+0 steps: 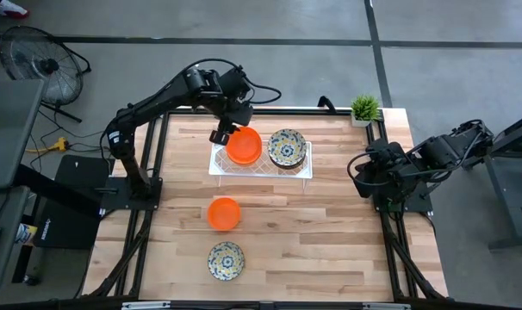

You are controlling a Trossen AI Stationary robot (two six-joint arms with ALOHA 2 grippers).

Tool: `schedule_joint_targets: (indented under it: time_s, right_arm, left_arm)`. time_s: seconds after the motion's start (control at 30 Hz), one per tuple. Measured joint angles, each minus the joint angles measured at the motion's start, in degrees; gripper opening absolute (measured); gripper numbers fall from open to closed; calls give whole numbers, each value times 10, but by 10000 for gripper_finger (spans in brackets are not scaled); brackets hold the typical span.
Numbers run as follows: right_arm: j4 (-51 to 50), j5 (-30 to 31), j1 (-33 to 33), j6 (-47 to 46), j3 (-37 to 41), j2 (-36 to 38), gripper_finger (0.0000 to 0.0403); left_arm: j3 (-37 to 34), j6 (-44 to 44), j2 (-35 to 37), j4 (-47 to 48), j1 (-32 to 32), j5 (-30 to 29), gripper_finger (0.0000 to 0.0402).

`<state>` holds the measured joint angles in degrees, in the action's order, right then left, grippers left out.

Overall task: Pick & Place Mini bowls
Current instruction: Stack the orange bowl on top of the other orange bowls on the shelf

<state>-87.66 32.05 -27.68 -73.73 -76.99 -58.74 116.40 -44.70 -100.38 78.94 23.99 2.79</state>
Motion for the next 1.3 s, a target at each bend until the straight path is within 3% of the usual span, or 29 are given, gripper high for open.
schedule_joint_targets:
  time_s: [0.37,0.8,0.93,1.13,1.3]
  right_arm:
    - [0,6,0,0,0,0,0]
    - [-2,7,0,-9,0,0,0]
    - [-3,6,0,-9,0,0,0]
    - [-17,7,0,-29,0,0,0]
    - [-23,7,0,-43,0,0,0]
  left_arm:
    - [0,25,-43,-4,-4,3,143]
    - [3,22,-45,-8,-7,-7,138]
    - [3,16,-45,-3,-7,-23,105]
    - [3,16,-45,-11,-8,-33,15]
    - [3,13,-45,-6,-8,-36,10]
